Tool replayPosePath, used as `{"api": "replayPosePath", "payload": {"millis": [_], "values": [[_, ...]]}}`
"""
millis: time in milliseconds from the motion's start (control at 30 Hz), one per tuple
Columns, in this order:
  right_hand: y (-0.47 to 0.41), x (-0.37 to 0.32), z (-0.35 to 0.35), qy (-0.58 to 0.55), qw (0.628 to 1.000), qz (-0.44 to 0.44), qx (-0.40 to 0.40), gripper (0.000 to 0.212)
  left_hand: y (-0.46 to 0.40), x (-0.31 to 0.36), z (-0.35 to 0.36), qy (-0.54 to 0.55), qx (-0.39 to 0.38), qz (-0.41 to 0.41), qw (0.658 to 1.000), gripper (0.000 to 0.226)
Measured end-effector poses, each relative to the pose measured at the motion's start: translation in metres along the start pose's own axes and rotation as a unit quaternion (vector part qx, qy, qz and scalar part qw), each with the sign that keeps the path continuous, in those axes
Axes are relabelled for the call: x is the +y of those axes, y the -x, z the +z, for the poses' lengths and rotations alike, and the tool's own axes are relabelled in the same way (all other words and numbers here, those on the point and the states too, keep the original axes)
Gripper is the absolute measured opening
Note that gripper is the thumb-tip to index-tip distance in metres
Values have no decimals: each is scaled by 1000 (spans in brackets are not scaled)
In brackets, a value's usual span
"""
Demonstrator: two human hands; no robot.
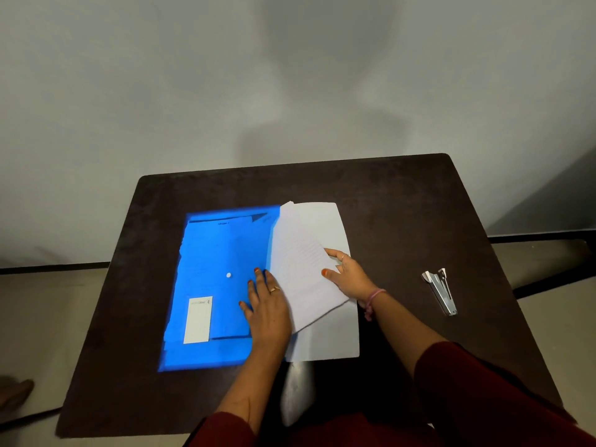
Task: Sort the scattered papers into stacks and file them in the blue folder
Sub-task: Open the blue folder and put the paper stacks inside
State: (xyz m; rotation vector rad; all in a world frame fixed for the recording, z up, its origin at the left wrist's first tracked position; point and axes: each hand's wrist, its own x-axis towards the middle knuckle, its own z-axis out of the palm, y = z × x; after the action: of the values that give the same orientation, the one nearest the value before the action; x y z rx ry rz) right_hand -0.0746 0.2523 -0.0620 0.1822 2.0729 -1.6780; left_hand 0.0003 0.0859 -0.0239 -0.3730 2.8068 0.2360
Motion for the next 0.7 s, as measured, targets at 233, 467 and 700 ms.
{"api": "replayPosePath", "payload": {"millis": [233, 467, 700], "values": [[4, -1, 34, -9, 997, -25, 65, 49, -3, -1, 4, 3, 5, 10, 1000, 69], [16, 0, 64, 11, 993, -50, 105, 51, -5, -1, 5, 3, -6, 9, 1000, 72], [19, -5, 96, 30, 995, -74, 56, 52, -6, -2, -1, 34, -11, 2, 999, 74]]}}
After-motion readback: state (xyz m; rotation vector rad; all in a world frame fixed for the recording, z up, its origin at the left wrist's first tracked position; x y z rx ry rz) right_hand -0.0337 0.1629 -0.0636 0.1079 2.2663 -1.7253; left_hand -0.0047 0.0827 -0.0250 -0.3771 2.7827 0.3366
